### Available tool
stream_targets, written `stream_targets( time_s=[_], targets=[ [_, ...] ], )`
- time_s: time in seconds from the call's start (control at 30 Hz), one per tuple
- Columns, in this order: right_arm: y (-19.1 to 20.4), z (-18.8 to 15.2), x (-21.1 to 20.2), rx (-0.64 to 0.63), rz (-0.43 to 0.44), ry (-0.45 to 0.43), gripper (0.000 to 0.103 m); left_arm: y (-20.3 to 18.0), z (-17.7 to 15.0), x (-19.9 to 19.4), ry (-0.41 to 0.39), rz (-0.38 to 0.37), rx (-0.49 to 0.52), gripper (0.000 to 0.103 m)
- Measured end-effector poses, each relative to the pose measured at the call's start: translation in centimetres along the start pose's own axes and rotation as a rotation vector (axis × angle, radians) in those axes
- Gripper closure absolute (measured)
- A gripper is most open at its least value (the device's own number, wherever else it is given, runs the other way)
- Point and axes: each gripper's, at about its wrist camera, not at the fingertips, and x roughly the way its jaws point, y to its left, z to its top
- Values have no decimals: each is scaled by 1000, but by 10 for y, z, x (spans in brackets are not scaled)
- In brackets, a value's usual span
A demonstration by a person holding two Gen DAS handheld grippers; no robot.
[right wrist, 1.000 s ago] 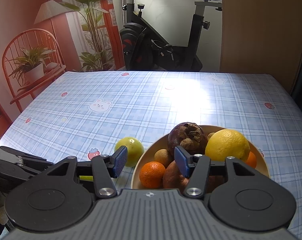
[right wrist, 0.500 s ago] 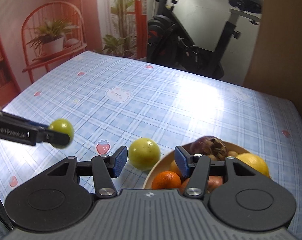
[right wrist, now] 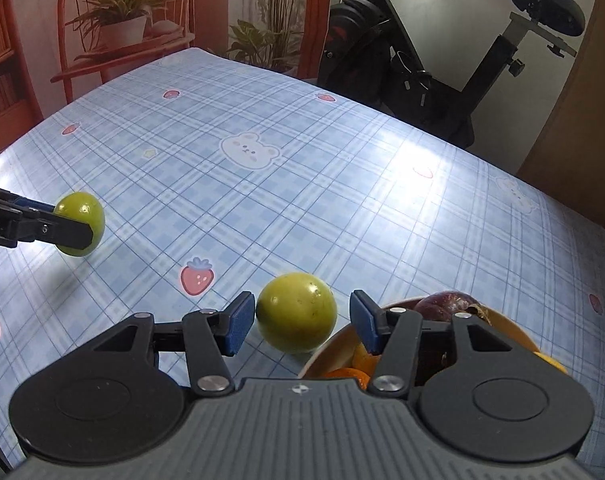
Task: Organize fruits
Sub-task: 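Grasp a green apple with the left gripper while the right gripper grasps a green lime, then carry the green fruits with both grippers over the plate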
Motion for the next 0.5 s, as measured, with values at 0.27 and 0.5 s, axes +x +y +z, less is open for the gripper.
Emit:
stream_targets(
  time_s=[0.27,0.5],
  targets=[
    [19,1,17,-162,-38,63,47,3,-6,0,-1,7,5,54],
    [18,-2,15,-139,-26,46,53,5,-10,-4,-2,9,2,54]
  ],
)
